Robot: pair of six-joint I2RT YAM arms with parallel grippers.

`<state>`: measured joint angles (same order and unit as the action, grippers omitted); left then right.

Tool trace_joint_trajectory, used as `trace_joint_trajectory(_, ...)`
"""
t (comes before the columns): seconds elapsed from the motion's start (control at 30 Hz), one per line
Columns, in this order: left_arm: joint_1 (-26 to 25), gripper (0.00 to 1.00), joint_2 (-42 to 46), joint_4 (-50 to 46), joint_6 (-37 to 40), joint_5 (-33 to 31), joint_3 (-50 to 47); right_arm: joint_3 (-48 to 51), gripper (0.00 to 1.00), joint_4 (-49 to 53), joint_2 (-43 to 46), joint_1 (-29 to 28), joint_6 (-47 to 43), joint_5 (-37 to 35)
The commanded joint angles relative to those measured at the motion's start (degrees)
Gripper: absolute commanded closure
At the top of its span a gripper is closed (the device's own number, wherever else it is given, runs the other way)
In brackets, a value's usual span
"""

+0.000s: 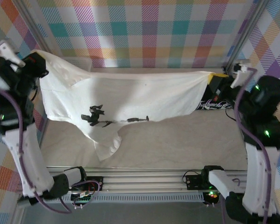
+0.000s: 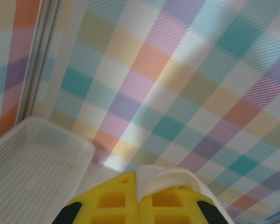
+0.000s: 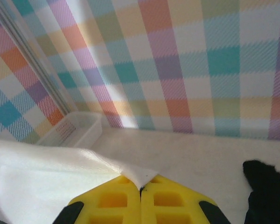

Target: Fold the inside-out t-shirt

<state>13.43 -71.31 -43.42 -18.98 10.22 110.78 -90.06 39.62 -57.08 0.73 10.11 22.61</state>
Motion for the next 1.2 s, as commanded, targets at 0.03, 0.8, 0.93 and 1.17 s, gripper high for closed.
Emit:
trace_joint_trajectory(0.03,-4.77,1.00,-11.68,2.58,3.46,-6.33,3.62,0.48,1.00,-10.04,-10.79,0.18,3.17,3.94)
trace_joint_trajectory(0.8,-4.03,1.00,-28.15,-0.78,-1.45,3.16,44.15,-26.40,1.00,-12.06,-30.66,0.21,1.35,1.99)
trace_joint_trajectory(0.93,-4.05,1.00,-16.82,0.32,0.79,5.75,30.86,-13.09,1.00,-11.32,-18.01,0.18,-1.05,1.29)
trace_joint_trajectory(1.17,-4.04,1.00,-4.00,0.01,4.65,-0.68,29.34,-9.72,1.00,-5.58,-0.73,0.23,-4.20,-4.16)
